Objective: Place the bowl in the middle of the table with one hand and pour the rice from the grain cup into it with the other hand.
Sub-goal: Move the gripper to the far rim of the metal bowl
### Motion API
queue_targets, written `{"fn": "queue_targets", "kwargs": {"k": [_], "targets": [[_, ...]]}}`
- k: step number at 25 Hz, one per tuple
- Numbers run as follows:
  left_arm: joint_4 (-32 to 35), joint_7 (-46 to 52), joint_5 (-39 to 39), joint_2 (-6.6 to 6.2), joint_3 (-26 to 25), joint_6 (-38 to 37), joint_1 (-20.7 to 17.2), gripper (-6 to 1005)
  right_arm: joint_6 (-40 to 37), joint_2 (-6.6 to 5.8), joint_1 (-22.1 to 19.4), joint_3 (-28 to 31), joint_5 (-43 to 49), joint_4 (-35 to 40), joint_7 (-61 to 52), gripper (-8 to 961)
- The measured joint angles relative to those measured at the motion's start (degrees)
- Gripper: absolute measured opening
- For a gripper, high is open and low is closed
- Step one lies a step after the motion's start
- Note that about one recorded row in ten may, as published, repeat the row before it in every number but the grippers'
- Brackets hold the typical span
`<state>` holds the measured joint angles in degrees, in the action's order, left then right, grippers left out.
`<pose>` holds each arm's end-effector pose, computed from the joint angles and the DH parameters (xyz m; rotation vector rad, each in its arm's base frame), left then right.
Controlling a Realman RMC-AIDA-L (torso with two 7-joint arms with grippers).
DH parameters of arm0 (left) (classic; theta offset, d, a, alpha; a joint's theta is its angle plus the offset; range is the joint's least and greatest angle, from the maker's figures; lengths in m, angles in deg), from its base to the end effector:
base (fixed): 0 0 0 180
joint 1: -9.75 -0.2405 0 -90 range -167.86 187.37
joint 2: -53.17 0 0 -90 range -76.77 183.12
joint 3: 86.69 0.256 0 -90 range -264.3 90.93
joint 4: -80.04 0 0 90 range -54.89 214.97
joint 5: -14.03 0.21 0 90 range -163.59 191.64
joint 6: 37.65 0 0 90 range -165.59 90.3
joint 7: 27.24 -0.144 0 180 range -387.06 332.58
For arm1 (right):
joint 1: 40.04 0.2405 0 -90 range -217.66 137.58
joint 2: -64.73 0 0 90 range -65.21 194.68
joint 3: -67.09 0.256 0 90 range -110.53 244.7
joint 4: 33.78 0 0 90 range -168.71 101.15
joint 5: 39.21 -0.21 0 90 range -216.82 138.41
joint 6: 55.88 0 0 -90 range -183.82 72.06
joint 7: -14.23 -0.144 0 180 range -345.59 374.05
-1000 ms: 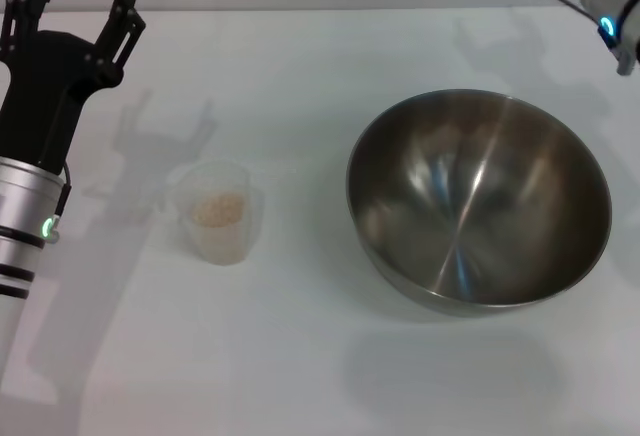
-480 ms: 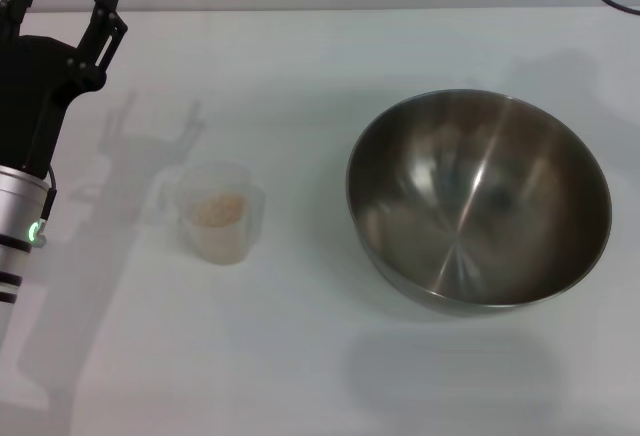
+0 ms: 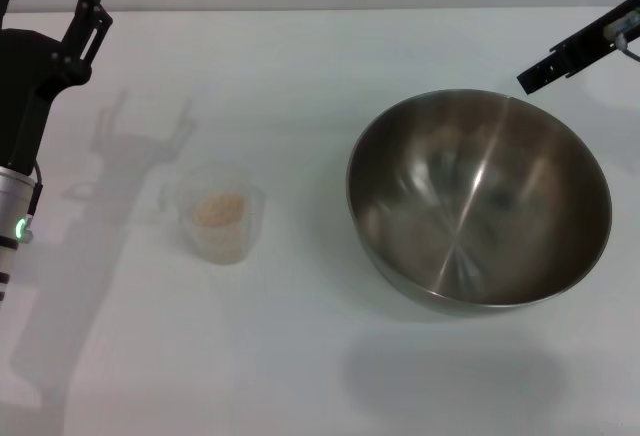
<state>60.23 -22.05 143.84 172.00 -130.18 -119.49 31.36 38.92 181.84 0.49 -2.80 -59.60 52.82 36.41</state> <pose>-0.2695 0.3136 -0.0108 -1.5336 -0.3367 -1.0211 0.1514 0.3864 0.0736 -2.2621 0.9955 -0.4144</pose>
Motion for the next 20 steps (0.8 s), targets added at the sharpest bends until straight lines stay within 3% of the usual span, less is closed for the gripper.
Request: {"fn": "queue_targets", "kwargs": {"k": [20], "targets": [[0.49,0.03,0.0,0.03,-0.36,-0.07,0.25,870,-2.66,1.02,-0.55,0.16,1.15,-13.62,5.62,742]]}}
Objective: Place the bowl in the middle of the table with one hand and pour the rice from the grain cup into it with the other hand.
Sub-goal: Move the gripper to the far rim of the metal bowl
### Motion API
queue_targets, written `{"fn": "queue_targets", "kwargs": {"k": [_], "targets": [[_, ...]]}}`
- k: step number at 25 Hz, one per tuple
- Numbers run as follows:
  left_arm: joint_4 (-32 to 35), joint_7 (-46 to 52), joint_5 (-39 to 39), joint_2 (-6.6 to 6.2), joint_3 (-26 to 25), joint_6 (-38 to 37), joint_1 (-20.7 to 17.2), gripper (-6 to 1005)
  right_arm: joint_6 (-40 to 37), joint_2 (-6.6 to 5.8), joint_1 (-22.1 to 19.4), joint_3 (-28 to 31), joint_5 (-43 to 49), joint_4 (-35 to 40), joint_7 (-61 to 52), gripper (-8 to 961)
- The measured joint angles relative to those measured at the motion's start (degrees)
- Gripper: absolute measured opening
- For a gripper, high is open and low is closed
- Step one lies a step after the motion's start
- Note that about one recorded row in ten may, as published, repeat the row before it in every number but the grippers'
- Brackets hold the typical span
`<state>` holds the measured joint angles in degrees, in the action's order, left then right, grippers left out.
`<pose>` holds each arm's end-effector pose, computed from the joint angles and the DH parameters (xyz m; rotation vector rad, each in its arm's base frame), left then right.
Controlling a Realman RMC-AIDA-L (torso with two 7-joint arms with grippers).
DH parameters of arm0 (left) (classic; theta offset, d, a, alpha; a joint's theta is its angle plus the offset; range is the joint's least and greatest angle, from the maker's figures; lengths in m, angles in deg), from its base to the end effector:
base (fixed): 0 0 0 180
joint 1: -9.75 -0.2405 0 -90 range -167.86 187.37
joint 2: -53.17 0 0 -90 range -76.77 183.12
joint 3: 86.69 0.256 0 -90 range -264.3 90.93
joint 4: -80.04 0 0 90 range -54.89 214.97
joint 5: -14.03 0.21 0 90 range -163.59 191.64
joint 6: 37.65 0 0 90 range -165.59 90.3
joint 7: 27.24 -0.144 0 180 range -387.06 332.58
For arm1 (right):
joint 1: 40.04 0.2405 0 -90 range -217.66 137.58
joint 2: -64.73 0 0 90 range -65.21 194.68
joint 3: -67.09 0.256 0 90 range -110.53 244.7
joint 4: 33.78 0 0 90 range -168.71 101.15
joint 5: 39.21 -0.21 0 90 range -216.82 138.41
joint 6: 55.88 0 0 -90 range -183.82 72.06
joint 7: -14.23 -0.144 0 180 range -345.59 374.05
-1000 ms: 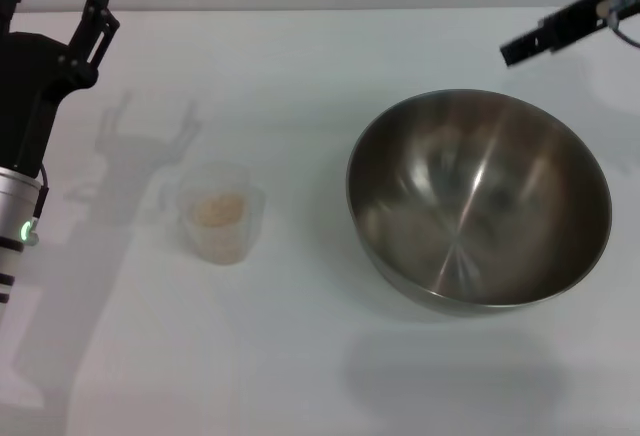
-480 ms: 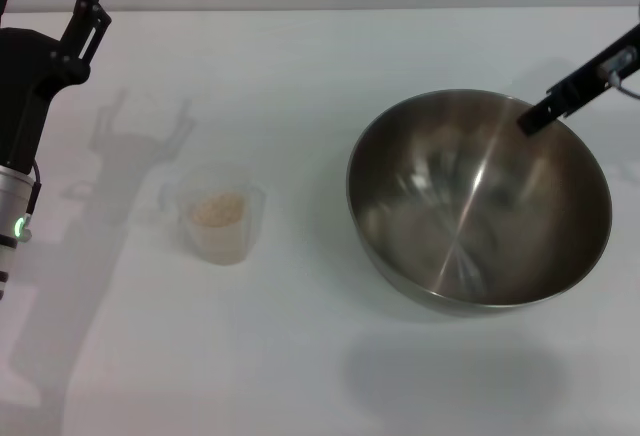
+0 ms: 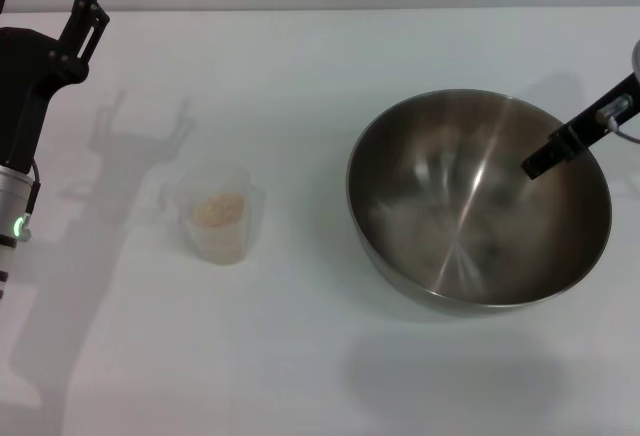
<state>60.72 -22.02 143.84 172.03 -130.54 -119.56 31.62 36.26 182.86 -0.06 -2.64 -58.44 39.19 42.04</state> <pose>-0.2704 0.3148 -0.0094 -1.5298 -0.3333 -1.0163 0.2002 0.3801 0.0387 -2.3331 1.1068 -0.5896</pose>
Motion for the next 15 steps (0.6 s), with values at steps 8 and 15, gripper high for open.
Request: {"fn": "queue_targets", "kwargs": {"k": [8,15], "targets": [[-0.01,0.3,0.12,0.06,0.0,-0.16,-0.37,871,-3.86,0.54,-0.51,1.36,-0.46,-3.68,1.63,677],[-0.01,0.32,0.05,0.06,0.0,-0.52,-0.58,871,-3.81,0.66,-0.62,3.01,-0.77,-3.77,3.16,446]]}}
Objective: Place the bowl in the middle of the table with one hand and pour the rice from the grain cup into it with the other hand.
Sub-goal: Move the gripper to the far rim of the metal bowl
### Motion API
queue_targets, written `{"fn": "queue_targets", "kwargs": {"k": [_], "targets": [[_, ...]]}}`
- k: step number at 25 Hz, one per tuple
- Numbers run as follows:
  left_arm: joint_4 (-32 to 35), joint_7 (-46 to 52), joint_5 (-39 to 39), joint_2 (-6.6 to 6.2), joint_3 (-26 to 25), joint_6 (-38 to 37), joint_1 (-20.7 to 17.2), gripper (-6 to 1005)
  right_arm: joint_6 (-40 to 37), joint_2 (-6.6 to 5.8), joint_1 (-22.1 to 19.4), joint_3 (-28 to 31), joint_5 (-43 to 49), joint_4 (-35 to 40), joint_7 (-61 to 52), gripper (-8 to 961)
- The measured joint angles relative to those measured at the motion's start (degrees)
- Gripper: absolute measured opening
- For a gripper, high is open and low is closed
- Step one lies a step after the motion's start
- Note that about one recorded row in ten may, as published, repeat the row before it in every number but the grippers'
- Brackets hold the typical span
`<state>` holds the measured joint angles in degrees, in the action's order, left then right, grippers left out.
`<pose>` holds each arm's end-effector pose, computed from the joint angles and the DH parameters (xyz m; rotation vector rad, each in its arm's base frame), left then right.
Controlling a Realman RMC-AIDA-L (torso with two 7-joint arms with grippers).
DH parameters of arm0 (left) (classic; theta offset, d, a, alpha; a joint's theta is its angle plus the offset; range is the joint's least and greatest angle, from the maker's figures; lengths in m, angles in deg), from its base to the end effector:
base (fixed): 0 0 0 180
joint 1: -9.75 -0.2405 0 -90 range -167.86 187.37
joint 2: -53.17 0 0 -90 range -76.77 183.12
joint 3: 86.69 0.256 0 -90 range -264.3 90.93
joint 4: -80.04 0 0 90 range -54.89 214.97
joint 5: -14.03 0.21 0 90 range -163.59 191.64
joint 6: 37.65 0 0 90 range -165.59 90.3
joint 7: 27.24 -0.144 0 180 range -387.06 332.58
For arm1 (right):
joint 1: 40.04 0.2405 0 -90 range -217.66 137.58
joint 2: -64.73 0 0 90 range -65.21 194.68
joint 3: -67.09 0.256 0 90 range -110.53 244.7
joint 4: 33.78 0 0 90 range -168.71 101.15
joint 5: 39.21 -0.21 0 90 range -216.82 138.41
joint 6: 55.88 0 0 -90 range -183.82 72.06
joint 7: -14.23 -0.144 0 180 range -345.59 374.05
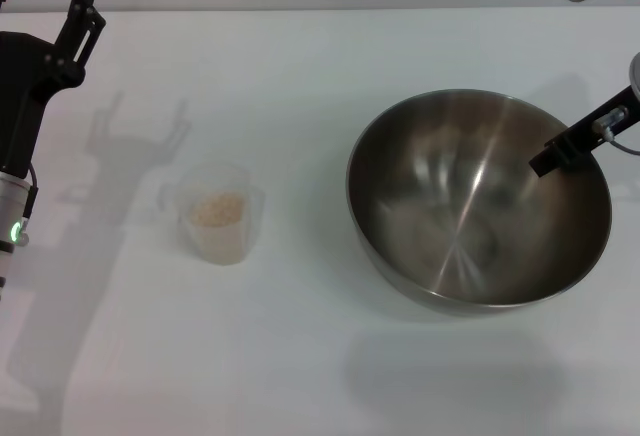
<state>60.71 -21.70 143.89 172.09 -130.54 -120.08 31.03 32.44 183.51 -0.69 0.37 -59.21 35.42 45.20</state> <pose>-0.2724 0.3114 -0.0090 -1.5229 -0.3391 -1.0205 0.2153 0.3826 0.0328 -2.3447 1.1326 -0.5354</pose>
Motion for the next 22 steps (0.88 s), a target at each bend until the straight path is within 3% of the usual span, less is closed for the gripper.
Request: {"fn": "queue_targets", "kwargs": {"k": [9,22], "targets": [[0.0,0.02,-0.06,0.0,0.0,-0.1,0.22,870,0.14,-0.01,-0.02,1.29,-0.78,0.8,0.24,63],[-0.14,0.18,-0.06,0.0,0.0,-0.1,0.45,870,-0.69,-0.04,-1.91,3.53,-7.93,8.52,1.67,7]]}}
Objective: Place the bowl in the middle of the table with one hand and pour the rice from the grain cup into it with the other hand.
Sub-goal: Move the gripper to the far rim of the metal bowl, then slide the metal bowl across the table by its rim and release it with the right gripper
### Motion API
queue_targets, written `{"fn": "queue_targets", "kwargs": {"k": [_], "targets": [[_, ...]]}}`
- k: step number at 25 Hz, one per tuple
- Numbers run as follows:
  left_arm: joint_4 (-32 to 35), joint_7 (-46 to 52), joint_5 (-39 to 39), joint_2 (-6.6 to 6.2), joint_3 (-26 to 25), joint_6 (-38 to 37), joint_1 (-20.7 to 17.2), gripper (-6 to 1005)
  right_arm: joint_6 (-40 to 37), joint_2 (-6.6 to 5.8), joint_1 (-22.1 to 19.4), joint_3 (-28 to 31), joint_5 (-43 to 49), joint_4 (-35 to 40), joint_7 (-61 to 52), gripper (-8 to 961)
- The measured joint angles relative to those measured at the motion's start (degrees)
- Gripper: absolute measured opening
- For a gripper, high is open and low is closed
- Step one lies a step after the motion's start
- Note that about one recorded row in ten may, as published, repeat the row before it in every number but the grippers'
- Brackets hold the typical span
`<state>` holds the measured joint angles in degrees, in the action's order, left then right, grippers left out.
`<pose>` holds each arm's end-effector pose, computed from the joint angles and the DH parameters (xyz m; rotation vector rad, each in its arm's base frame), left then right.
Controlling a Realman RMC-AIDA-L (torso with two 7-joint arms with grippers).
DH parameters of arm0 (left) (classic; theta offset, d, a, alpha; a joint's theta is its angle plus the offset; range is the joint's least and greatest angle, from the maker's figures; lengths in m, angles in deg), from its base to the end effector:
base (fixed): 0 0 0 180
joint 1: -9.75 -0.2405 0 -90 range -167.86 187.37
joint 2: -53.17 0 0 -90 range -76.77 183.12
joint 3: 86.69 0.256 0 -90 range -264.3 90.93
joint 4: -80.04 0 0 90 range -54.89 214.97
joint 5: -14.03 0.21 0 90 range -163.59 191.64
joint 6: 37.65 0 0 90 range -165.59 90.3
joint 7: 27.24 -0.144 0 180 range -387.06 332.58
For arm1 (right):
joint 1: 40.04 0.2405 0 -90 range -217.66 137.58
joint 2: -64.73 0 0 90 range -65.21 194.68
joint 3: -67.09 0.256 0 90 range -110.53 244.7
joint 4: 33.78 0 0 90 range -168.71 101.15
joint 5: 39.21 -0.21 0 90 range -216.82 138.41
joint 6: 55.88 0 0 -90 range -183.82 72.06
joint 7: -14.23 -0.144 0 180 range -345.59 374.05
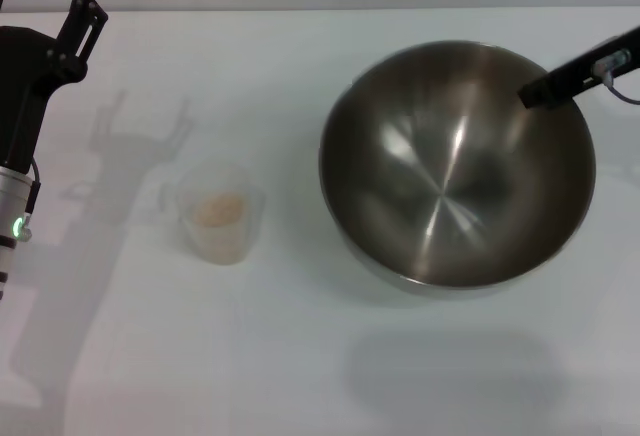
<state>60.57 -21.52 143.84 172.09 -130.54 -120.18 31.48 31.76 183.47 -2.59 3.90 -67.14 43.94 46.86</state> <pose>-0.2693 0.3136 -0.0089 -1.5230 -0.3352 -1.0331 0.1870 0.3883 0.0556 -2.3737 1.0538 -0.2601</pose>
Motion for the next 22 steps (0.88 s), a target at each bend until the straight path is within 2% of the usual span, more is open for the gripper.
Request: {"fn": "queue_targets", "kwargs": {"k": [8,11,22], "targets": [[-0.22,-0.03,0.0,0.07,0.0,0.01,0.11,870,0.62,0.06,-0.26,-1.85,-6.33,-0.57,1.87,9],[-0.38,-0.09,0.0,0.09,0.0,0.01,0.15,871,0.73,0.09,0.19,-3.52,-8.95,-3.45,2.63,9],[-0.43,-0.04,0.0,0.09,0.0,0.01,0.16,871,0.23,0.09,3.15,-3.95,-9.69,-12.44,4.08,11]]}}
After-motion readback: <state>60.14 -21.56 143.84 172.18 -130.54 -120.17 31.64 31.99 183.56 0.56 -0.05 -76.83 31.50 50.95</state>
